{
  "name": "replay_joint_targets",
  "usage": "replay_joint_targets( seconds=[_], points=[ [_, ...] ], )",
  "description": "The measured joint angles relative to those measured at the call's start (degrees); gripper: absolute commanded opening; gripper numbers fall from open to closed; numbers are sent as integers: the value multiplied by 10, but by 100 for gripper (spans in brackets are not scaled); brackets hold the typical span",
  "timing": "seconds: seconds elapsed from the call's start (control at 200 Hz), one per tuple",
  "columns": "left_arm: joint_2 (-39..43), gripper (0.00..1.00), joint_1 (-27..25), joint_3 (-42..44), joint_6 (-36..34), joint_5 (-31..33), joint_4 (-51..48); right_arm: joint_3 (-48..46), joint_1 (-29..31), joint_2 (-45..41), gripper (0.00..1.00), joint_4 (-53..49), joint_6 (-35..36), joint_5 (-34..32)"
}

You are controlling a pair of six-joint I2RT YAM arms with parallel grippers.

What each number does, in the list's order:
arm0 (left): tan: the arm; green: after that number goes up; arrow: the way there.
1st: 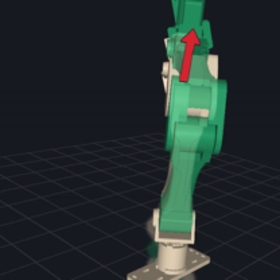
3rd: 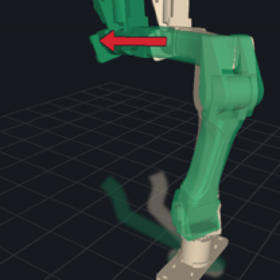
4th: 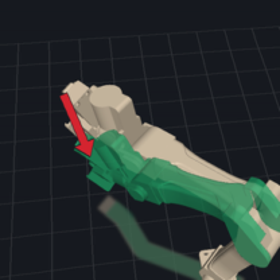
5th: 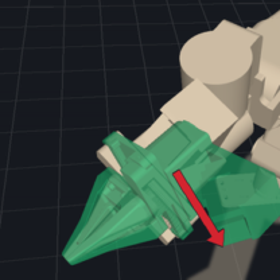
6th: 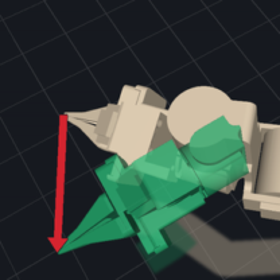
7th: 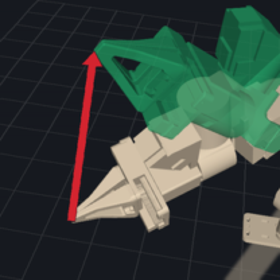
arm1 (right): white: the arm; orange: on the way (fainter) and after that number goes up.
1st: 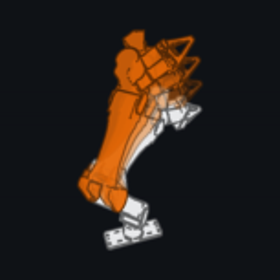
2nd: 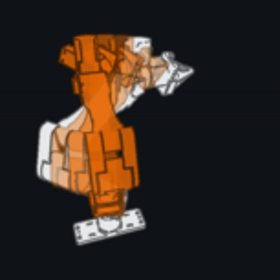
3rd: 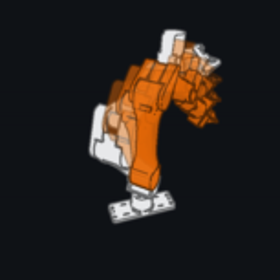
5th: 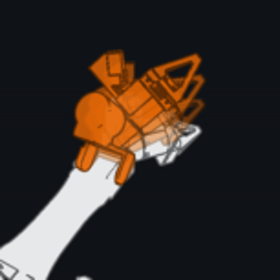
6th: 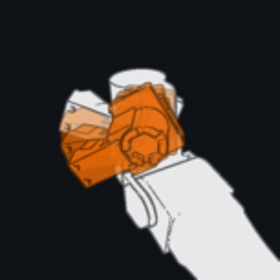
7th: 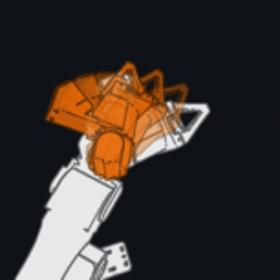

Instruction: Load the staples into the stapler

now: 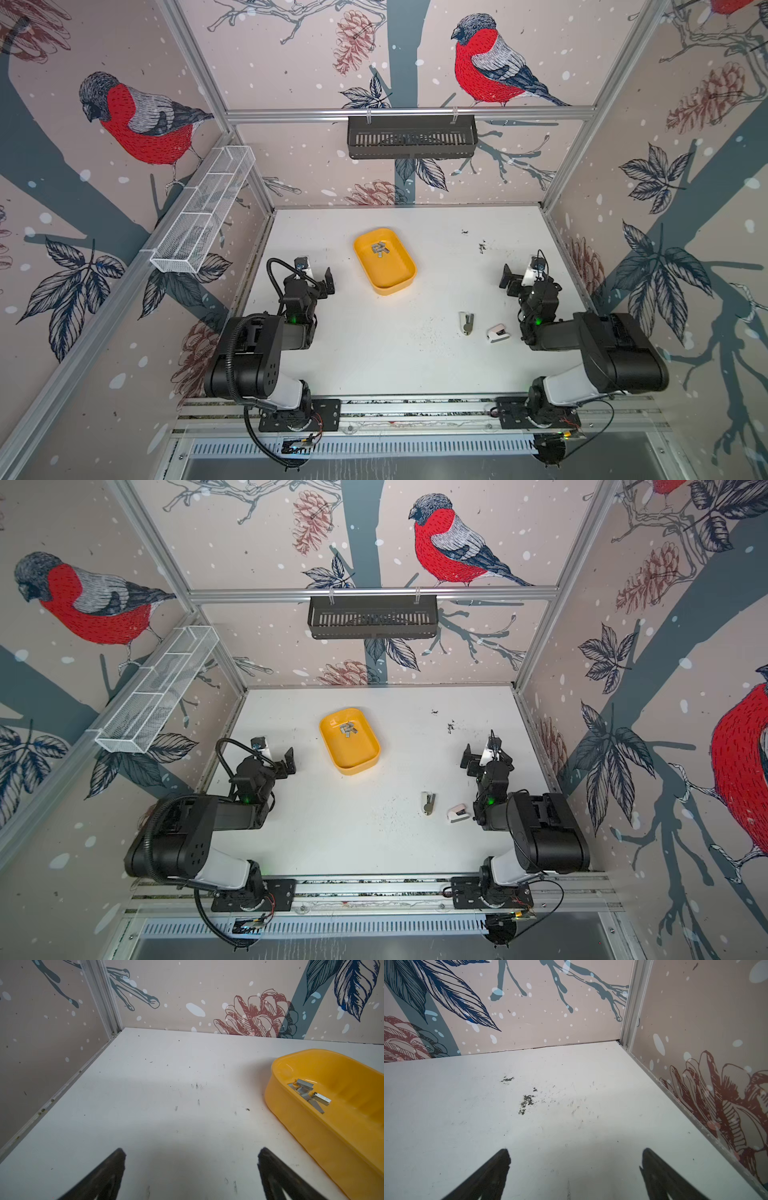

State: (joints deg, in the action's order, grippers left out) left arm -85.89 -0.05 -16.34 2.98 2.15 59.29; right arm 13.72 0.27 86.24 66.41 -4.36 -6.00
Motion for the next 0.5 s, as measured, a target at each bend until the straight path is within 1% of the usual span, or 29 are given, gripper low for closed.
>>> replay_joint_targets(
  seconds=[0.5],
  points=[
    [0, 99, 0, 0, 0, 0, 0, -1, 4, 0, 99, 0, 0, -1]
  ],
)
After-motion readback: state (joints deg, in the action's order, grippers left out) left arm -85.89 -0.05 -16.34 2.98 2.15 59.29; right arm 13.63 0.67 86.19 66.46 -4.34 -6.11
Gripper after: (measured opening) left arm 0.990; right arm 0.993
